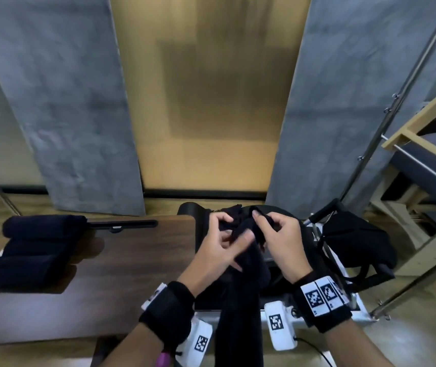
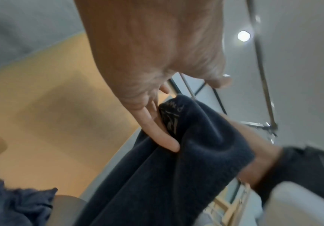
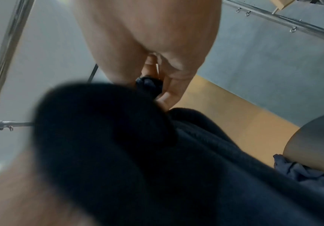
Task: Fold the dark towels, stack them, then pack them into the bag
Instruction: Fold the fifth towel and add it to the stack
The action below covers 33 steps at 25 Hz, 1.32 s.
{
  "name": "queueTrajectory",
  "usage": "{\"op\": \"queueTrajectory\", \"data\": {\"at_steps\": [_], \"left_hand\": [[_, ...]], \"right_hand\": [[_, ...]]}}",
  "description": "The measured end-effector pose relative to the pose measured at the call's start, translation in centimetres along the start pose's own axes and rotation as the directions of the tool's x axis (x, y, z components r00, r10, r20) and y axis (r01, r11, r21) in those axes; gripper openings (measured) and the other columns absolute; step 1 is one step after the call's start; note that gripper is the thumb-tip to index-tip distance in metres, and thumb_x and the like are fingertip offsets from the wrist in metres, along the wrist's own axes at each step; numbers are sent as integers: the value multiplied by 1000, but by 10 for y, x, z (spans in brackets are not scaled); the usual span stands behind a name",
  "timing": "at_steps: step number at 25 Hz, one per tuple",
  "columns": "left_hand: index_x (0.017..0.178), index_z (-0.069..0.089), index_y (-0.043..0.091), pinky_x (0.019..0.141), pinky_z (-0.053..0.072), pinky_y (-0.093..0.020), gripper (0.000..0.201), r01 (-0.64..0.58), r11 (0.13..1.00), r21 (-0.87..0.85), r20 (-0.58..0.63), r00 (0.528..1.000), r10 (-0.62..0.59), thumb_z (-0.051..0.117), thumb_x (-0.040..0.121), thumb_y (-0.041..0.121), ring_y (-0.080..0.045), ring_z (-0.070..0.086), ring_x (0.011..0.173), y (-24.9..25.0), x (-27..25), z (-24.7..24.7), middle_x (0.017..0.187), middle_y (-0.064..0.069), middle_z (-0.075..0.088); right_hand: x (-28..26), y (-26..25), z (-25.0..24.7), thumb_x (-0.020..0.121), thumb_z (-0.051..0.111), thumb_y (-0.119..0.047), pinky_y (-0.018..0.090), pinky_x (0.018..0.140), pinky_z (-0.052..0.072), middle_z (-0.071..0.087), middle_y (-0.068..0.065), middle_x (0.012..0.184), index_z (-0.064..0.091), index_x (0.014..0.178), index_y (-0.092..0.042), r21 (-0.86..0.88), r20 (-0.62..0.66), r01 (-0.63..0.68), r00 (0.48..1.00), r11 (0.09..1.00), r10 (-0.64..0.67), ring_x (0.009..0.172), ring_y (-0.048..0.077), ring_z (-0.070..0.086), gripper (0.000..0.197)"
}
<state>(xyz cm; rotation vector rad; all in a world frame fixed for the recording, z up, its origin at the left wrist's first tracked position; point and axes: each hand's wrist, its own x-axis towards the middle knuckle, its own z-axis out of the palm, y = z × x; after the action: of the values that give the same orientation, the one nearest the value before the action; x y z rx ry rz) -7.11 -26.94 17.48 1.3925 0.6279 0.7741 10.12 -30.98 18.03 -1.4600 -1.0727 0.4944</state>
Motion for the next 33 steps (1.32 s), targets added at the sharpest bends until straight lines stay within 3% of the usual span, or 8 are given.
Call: {"op": "queueTrajectory", "data": {"at_steps": [2,5,9,12,20,25,29,33], "left_hand": [[124,31,43,84,61,-33,86,25,977,211,84,995,-43,94,69,60,-7,68,116,-10,-26,-8,127,8,68],[138,20,44,109,49,-26,102,-16,930,367,85,996,-16,97,71,49,6,54,130,-22,-59,-27,141,19,56],[134,54,23,103,53,-33,46,-176,941,289,64,984,164,74,96,8,-12,67,119,-25,-104,-85,123,7,70],[107,69,11,96,50,-39,9,-231,939,254,-63,965,255,69,100,6,-28,66,108,-27,-130,-131,116,-8,60],[123,67,38,81,61,-25,28,-20,964,-265,-248,968,-48,72,97,48,-18,74,113,-13,-191,-231,126,-1,75],[123,51,42,83,58,-17,80,-27,987,160,-272,960,71,102,62,47,4,70,106,-11,-226,-285,116,22,71],[109,63,24,88,58,-34,39,-31,958,286,-373,917,141,91,82,19,-12,72,101,-9,-244,-329,105,1,76],[97,72,22,85,58,-37,12,-57,906,419,-390,890,236,76,96,11,-10,72,93,-7,-256,-360,93,2,77]], "right_hand": [[-16,-9,17,93,72,-43,50,54,40,41,28,61,43,64,2,-13,-1,-38,999,999,38,57,21,40,62],[-47,-19,46,94,72,-44,37,50,42,47,15,58,49,64,-1,76,54,-122,991,990,118,57,19,50,57],[-92,-33,76,104,60,-43,36,48,56,69,28,72,67,85,1,224,194,-233,962,946,191,57,36,68,48],[-115,-44,87,105,54,-48,34,43,53,65,33,67,64,90,-1,212,162,-222,968,952,190,48,40,65,50],[-146,-75,118,107,53,-44,22,35,27,35,10,61,54,89,7,22,-102,-85,991,996,87,35,19,30,54],[-158,-88,162,106,54,-47,22,36,25,34,10,67,49,90,7,24,-30,-76,997,997,77,41,18,27,56],[-158,-89,173,104,56,-51,23,36,27,35,9,70,47,90,7,59,-62,-99,993,993,103,43,19,27,60],[-161,-86,174,103,56,-52,24,37,26,37,8,72,48,92,8,60,-90,-126,987,990,131,44,19,27,61]]}}
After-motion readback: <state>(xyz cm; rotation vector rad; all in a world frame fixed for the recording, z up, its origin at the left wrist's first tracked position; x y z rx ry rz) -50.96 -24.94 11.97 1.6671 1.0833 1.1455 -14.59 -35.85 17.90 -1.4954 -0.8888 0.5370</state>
